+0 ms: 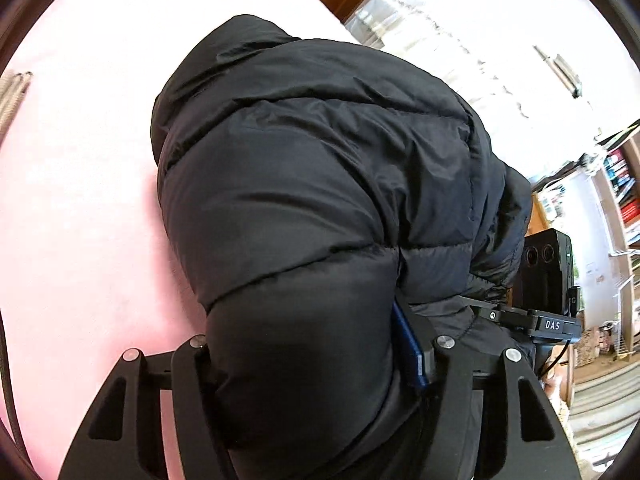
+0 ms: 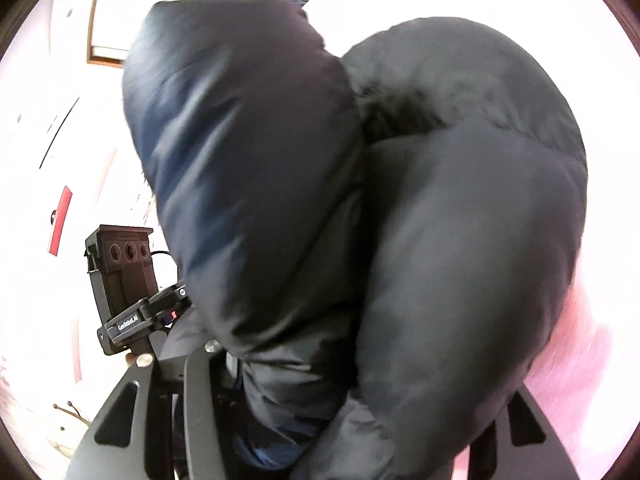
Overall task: Fold large clothes
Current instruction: 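Grasp the jacket bundle with both grippers and lift it up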
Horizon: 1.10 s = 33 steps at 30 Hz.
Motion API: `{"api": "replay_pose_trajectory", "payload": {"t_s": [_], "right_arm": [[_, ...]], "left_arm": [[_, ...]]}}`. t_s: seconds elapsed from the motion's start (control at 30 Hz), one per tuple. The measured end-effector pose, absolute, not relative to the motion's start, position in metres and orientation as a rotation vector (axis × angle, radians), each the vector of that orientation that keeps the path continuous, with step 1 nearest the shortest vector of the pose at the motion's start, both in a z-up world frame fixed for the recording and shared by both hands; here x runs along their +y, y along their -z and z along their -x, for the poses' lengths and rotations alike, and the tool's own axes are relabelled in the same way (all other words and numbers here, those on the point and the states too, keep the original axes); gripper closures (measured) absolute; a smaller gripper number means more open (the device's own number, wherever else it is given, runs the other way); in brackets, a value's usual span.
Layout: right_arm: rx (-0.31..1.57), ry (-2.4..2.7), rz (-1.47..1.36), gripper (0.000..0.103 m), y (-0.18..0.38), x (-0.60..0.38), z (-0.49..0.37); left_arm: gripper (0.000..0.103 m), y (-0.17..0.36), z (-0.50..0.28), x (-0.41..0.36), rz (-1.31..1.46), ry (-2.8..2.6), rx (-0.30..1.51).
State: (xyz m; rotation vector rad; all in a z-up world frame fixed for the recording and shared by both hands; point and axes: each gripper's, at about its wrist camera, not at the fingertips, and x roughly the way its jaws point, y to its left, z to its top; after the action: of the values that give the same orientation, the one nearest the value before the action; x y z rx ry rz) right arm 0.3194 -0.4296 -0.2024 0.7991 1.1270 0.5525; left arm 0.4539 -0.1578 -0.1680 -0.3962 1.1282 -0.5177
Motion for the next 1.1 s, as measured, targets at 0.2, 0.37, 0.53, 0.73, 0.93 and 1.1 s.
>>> {"api": "replay_pose_trajectory", "payload": {"t_s": [0.2,0.37,0.53,0.73,0.93,1.1], "right_arm": [[1.055,-0.616,-0.720,0.052,0.117,-0.362,-0.306],[0.980,-0.727,-0.673,0.052,0.049,-0.272,-0.331],[0.948,-0.838,-0.663,0.052,0.005,-0.164,-0.384],[0.948,-0.914,-0.694,0.052,0.004,-0.036,-0.469],[1.007,-0.909,-0.718,0.052,0.065,0.062,-0.540],[1.106,-0.812,-0.667,0.052,0.146,0.089,-0.578]], "left_arm": [[0.040,0.088,-0.414,-0.087,0.366,0.494,1.022],[0.039,0.016,-0.392,0.019,0.296,0.389,0.936],[0.034,-0.027,-0.403,0.131,0.237,0.266,0.908],[0.029,-0.012,-0.450,0.271,0.272,0.139,0.901],[0.024,0.080,-0.520,0.374,0.413,0.071,0.937],[0.005,0.202,-0.574,0.402,0.483,0.003,1.047]]}}
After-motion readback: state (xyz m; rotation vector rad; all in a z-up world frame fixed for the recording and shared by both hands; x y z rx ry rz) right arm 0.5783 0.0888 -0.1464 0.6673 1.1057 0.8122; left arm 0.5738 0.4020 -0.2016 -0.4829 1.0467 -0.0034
